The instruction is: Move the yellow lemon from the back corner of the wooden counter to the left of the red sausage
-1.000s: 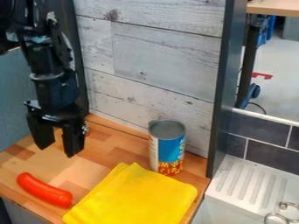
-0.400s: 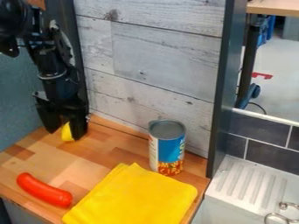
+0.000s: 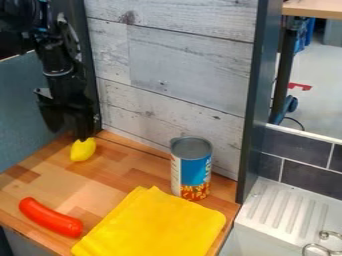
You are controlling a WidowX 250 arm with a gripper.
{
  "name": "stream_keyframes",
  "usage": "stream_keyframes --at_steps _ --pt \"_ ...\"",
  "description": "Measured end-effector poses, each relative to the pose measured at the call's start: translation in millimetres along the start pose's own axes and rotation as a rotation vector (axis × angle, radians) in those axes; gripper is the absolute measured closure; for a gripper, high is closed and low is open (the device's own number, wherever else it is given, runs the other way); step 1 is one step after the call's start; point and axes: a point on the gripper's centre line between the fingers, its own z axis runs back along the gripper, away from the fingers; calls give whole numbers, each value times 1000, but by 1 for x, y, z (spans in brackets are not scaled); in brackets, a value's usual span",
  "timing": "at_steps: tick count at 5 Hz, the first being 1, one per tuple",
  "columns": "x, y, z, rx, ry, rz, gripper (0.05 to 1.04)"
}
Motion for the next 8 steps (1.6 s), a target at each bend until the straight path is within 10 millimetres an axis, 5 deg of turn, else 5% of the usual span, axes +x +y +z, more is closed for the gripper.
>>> stream_keyframes --at_steps 3,8 --pt "27 28 -47 -57 116 -124 75" --pt "43 39 -81 -35 158 -193 75"
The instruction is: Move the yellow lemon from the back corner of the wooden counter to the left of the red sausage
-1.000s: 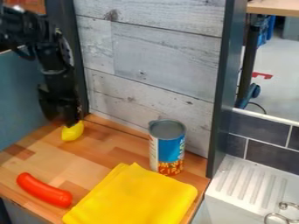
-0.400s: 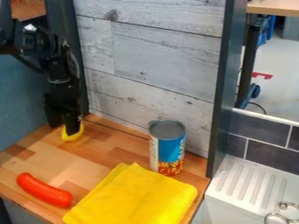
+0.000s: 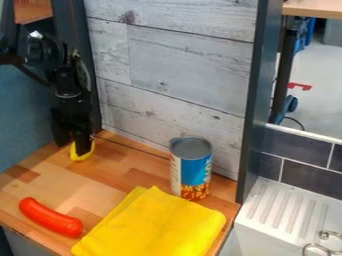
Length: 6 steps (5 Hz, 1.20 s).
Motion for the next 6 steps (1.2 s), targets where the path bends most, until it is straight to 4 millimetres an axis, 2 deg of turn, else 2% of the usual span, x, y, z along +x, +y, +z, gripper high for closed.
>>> stream_keyframes --at_steps 1,2,3,4,5,6 --pt "1 -3 -10 -29 13 9 75" --pt "5 -4 -10 -49 18 15 75" --pt "8 -6 -20 -79 33 31 130" --pt "10 -6 -21 -83 34 32 272" --pt "8 -7 -20 -91 47 32 272" --pt "0 -17 -21 -91 57 28 272"
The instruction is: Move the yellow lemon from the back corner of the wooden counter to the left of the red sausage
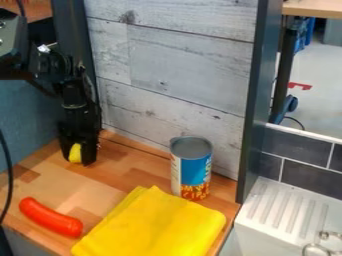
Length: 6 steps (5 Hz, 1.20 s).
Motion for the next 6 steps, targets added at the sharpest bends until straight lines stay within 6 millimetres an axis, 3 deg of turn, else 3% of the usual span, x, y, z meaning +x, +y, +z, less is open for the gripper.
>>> stream_keyframes --at_steps 1,2,3,4,6 --pt "-35 -22 33 14 -14 38 272" --pt "-80 -32 57 42 -21 107 272" --pt "-119 -20 62 58 9 195 272" --pt "-135 0 63 76 19 238 272" --pt "-147 31 32 74 110 276 272"
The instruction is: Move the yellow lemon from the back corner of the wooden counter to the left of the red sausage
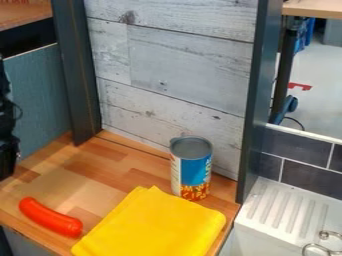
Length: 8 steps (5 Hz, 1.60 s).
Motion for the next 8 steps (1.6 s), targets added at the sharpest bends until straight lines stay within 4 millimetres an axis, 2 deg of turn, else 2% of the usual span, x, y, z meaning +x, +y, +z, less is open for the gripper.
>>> stream_keyframes --at_steps 1,2,5,6,7,8 --pt "4 -1 -28 -14 55 -49 272" --pt "13 -4 -41 -37 23 -94 272" --pt "18 4 -48 -61 7 -133 272" --pt "13 8 -50 -82 27 -123 199" --pt "10 10 -50 -95 72 -109 69" --pt "11 10 -49 -99 73 -120 74"
